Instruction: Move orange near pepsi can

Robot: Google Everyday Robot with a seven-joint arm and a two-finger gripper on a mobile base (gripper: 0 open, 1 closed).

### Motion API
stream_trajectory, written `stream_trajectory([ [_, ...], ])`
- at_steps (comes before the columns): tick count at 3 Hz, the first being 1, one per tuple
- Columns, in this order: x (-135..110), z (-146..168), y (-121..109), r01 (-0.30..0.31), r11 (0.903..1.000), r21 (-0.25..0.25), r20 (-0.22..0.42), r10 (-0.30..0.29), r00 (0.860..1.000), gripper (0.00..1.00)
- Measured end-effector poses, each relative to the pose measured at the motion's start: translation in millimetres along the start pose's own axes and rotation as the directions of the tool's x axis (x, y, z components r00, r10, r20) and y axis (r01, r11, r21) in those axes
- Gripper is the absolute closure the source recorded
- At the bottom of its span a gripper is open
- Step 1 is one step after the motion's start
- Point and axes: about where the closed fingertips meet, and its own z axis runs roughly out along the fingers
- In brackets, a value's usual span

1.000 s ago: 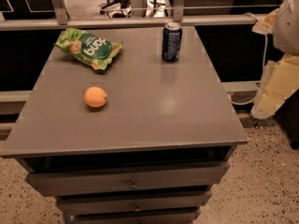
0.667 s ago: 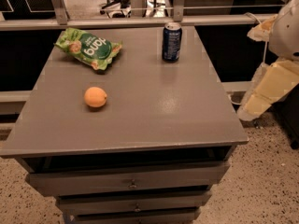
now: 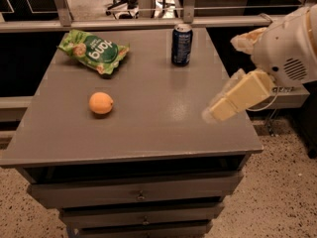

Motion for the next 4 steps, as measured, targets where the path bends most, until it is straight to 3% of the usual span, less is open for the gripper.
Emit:
stream_trajectory([
  [1, -24, 52, 22, 0.041, 0.9989, -0.023, 0.128, -0.038, 0.991, 0.0],
  [2, -23, 141, 40, 0.06, 0.9957, -0.07, 0.133, -0.051, 0.99, 0.0],
  [3, -23, 140, 41, 0.06, 0.9959, -0.068, 0.132, -0.05, 0.99, 0.0],
  [4, -21, 157, 46, 0.034, 0.9975, -0.062, 0.208, -0.021, 0.978, 0.0],
])
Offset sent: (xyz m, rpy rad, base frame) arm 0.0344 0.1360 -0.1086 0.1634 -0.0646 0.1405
